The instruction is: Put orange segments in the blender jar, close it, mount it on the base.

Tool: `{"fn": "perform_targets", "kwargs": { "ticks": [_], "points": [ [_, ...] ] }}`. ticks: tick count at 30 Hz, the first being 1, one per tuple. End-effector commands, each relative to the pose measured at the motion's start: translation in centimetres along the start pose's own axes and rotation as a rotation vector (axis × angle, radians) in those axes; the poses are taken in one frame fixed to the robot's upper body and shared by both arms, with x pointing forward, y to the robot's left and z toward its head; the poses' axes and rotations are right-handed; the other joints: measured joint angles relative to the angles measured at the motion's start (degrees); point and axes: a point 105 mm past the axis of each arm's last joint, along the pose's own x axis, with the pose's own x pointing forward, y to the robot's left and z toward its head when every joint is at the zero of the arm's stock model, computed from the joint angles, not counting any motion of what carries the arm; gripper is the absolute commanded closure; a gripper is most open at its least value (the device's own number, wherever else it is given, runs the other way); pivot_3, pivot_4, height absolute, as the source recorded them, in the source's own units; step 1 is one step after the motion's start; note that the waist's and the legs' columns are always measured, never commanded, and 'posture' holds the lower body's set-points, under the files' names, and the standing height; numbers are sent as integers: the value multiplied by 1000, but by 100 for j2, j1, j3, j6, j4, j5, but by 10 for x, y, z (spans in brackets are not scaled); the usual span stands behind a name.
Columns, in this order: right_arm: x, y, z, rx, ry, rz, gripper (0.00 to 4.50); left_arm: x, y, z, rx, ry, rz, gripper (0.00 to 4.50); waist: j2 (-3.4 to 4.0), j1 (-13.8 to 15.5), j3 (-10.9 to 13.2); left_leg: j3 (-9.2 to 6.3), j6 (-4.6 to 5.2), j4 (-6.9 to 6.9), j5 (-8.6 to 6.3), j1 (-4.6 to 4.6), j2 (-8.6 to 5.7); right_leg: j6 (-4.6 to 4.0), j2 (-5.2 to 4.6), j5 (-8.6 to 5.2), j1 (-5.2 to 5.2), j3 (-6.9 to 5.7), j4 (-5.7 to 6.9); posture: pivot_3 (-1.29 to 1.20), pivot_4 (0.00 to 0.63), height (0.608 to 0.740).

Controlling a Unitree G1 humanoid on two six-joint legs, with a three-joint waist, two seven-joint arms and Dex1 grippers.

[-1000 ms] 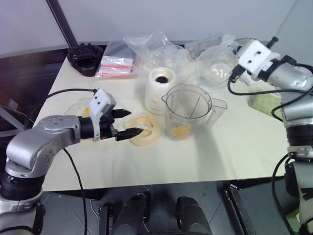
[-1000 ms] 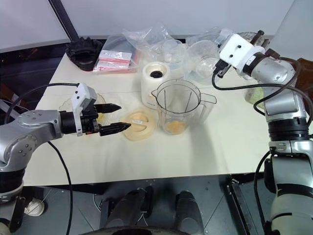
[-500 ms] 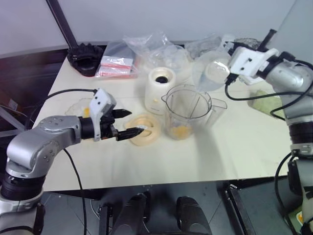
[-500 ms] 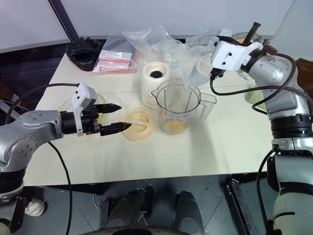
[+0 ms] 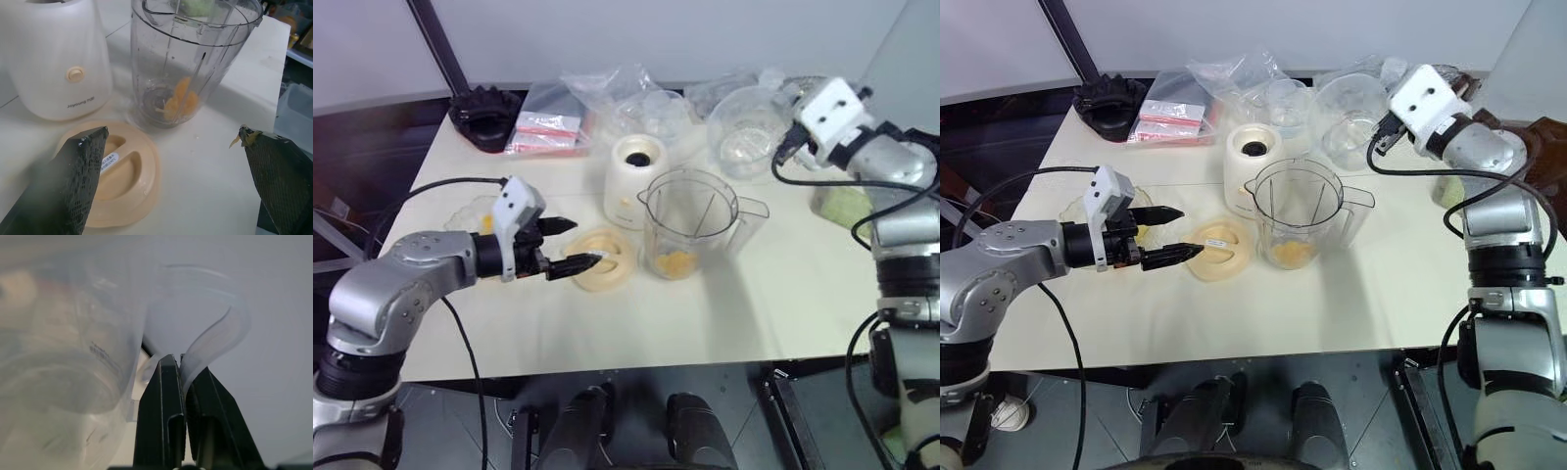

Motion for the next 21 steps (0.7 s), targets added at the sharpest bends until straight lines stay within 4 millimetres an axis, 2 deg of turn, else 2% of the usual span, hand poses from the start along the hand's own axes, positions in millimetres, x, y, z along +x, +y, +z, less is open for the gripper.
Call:
{"fn": "perform_targets", "kwargs": {
  "ticks": [1,4,7,10,12,17,21],
  "points": [
    [-25,-50,0,224,-11,-278,4465,-3,-3,11,22,-46,-8,0,0,14,0,-1,0,0,0,0,0,0,0,0,0,0,0,0,150,740],
    [-46,-68,-27,321,72,-445,4465,-3,-4,11,17,-47,-12,0,-1,38,-1,0,-1,0,-1,0,-1,-1,-1,0,0,1,0,0,150,740],
    [-73,-71,-65,395,185,-564,4465,-4,-5,8,12,-37,-14,0,-2,52,-2,0,-1,-2,-1,0,-1,-13,-2,-7,1,1,0,0,150,740],
    [-103,-56,-114,414,321,-648,4465,-2,-5,8,13,-33,-16,0,-3,71,-3,1,2,-2,1,2,0,-16,-1,-9,3,3,0,0,150,740],
    [-116,-43,-134,436,372,-682,4465,-1,-6,10,13,-37,-24,0,-1,75,-4,3,10,-2,6,2,0,-16,-1,-9,2,4,1,0,150,740],
    [-137,-23,-165,490,424,-772,4465,-1,-13,12,8,-36,-57,0,10,-41,-6,17,13,2,8,5,1,-16,1,-9,0,19,2,0,150,740],
    [-145,-12,-182,508,466,-815,4465,-1,-17,14,6,-38,-75,0,9,-34,-6,17,13,2,8,7,3,-16,4,-9,1,20,2,0,150,740]
  ]
}}
